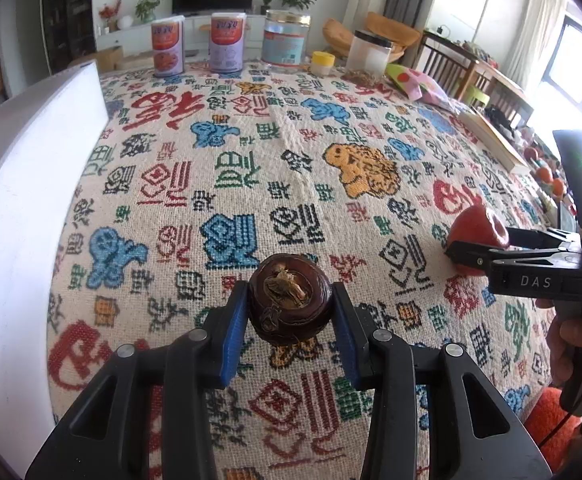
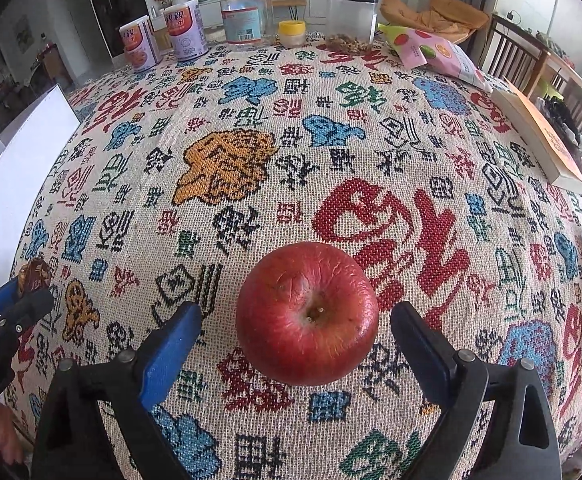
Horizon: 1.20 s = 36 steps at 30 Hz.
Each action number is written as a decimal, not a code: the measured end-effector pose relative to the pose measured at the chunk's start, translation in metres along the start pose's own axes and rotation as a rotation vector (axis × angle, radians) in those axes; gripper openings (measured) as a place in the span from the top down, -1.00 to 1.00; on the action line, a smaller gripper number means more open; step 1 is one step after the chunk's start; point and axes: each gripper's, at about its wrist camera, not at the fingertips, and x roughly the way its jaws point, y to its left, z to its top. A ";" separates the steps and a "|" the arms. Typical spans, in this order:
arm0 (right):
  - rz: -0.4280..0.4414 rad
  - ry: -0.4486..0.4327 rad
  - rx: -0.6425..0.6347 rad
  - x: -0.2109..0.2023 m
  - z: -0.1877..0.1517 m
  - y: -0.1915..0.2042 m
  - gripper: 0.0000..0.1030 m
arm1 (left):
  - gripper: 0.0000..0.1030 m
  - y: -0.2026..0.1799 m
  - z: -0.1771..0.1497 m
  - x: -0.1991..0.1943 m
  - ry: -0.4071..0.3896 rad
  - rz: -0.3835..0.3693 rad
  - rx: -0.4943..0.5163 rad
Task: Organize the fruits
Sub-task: 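Carry the apple with the right gripper while the left carries the dried fruit over the box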
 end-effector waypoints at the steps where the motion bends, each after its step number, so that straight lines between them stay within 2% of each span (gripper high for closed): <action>1: 0.003 0.008 -0.002 0.000 0.002 0.001 -0.79 | 0.20 0.001 -0.001 0.000 0.002 -0.002 -0.003; 3: 0.004 0.027 -0.004 0.002 0.004 0.001 -0.65 | 0.21 0.000 -0.004 0.001 0.009 -0.003 -0.005; 8: -0.009 0.050 -0.012 0.004 0.010 0.003 -0.60 | 0.21 0.001 -0.007 0.001 0.019 0.003 -0.007; 10: -0.027 0.069 -0.013 0.007 0.009 0.001 -0.46 | 0.21 0.002 -0.007 0.000 0.018 0.004 -0.010; 11: -0.042 0.073 -0.015 0.008 0.009 0.000 -0.33 | 0.21 0.002 -0.007 0.000 0.017 0.005 -0.011; 15: -0.023 0.084 -0.026 0.007 0.008 -0.002 -0.31 | 0.21 0.001 -0.006 -0.003 0.015 0.003 -0.014; 21: 0.069 0.070 0.026 -0.006 -0.001 -0.008 -0.31 | 0.21 -0.001 -0.010 -0.019 0.007 -0.035 -0.026; 26: 0.146 0.027 0.030 -0.034 -0.007 -0.005 -0.31 | 0.21 -0.003 -0.016 -0.042 0.014 -0.107 -0.044; 32: 0.257 0.007 0.024 -0.059 -0.014 0.013 -0.31 | 0.21 0.006 -0.027 -0.097 -0.011 -0.176 -0.057; 36: 0.331 -0.007 -0.019 -0.076 -0.016 0.042 -0.31 | 0.21 0.034 -0.030 -0.147 -0.022 -0.235 -0.122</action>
